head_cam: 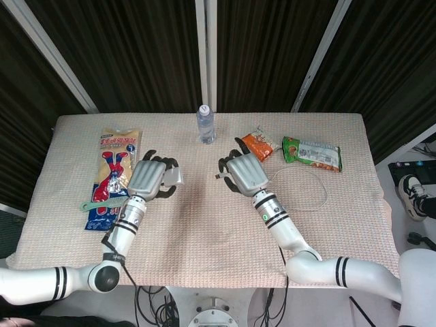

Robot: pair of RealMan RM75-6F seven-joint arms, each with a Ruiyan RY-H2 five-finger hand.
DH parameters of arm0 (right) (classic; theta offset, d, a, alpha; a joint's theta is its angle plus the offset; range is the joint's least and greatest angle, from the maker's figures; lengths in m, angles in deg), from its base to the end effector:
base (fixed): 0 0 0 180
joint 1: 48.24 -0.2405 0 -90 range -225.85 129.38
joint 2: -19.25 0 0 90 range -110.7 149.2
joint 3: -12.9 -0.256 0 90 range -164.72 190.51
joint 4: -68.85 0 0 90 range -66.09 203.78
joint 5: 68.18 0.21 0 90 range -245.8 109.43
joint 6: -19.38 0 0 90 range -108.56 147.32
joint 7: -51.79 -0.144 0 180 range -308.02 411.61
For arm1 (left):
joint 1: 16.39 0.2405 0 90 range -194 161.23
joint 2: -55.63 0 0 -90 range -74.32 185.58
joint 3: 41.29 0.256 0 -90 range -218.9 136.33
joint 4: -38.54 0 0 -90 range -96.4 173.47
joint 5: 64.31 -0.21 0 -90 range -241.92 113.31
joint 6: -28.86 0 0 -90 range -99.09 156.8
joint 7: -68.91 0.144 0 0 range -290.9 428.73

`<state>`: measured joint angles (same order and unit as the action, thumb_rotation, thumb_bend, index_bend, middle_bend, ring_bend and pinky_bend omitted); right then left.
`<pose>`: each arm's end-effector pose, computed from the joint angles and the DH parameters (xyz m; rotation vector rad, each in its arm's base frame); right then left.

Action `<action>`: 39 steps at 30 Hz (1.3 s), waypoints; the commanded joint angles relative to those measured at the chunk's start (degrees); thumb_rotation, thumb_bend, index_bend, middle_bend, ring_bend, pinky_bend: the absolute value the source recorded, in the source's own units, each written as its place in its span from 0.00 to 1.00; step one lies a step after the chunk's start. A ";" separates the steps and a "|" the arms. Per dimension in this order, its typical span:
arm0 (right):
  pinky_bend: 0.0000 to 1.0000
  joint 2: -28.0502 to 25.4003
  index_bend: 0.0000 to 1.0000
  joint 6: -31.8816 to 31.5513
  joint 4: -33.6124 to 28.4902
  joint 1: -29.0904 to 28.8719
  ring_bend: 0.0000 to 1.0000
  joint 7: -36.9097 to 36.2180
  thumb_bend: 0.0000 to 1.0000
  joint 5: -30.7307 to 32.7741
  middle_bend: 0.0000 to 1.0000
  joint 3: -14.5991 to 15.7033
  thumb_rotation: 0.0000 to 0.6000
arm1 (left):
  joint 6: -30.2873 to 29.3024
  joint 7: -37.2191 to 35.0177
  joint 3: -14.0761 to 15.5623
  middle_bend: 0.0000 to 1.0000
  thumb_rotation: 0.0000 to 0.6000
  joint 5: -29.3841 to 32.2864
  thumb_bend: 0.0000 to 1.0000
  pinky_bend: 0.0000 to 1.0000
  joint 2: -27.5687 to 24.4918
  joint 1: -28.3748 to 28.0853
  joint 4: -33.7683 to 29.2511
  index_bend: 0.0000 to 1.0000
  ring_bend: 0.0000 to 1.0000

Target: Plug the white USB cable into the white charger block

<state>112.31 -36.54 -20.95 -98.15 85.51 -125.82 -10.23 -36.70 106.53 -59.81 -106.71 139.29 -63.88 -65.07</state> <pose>-0.0403 -0.3690 -0.0038 1.8258 -0.8151 1.1246 -0.0821 0.3475 0.0317 -1.6883 -1.0047 -0.9631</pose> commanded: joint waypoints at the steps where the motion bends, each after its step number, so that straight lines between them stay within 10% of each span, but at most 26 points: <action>1: 0.00 3.12 0.63 -1.01 1.25 -3.11 0.30 2.80 0.40 4.55 0.52 -1.47 1.00 | -1.67 2.05 -0.27 0.50 0.93 1.81 0.28 0.13 0.85 -1.43 -0.81 0.45 0.30; 39: 0.00 9.69 0.63 -5.66 6.71 -12.25 0.30 4.67 0.40 15.70 0.53 -1.42 1.00 | -11.61 17.70 1.38 0.51 0.93 7.78 0.25 0.13 5.26 -9.93 -1.30 0.45 0.32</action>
<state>121.97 -42.23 -14.30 -110.35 90.26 -110.18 -11.69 -48.28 124.17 -58.47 -98.96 144.52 -73.76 -66.43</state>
